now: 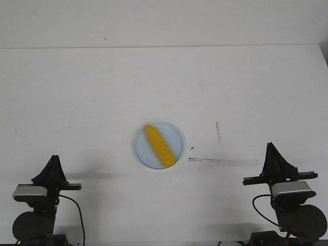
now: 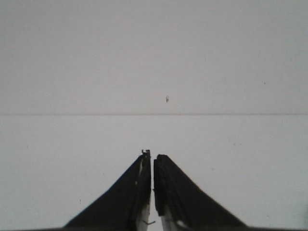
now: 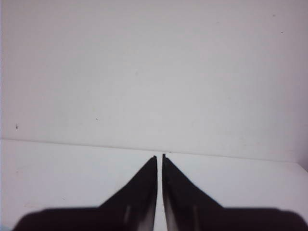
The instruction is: Place corn on plate with both arms
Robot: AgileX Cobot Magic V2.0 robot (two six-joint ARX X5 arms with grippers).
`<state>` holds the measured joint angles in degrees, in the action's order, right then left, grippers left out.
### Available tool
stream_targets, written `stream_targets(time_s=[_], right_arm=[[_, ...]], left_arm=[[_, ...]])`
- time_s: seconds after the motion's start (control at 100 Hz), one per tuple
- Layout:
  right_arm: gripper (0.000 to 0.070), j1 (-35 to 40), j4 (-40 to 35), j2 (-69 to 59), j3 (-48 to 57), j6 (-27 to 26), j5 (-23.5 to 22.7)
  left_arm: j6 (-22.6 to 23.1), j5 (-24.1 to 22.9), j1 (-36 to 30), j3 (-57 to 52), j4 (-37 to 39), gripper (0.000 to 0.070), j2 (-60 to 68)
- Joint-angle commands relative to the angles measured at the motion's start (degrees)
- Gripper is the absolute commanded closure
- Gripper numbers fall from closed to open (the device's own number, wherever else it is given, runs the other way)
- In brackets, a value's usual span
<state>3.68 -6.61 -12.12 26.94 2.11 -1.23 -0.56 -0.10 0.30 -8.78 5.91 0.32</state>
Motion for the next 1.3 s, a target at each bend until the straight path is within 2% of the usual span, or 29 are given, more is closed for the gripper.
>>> stream_targets(time_s=[0.0, 0.32, 0.4, 1.29], right_arm=[[0.0684, 0.0, 0.6, 0.1, 0.1, -0.6, 0.1], [0.0684, 0.0, 0.6, 0.1, 0.1, -0.6, 0.2], [0.0684, 0.0, 0.6, 0.1, 0.1, -0.6, 0.2], [0.0684, 0.0, 0.6, 0.1, 0.1, -0.6, 0.2]], left_arm=[[0.1, -0.1, -0.3, 0.8, 1.5, 0.0699, -0.1], [0.1, -0.1, -0.9, 8.1, 4.7, 0.0699, -0.1], [0.1, -0.1, -0.9, 8.0, 2.9, 0.0699, -0.1], [0.1, -0.1, -0.9, 8.0, 3.1, 0.0699, -0.1]])
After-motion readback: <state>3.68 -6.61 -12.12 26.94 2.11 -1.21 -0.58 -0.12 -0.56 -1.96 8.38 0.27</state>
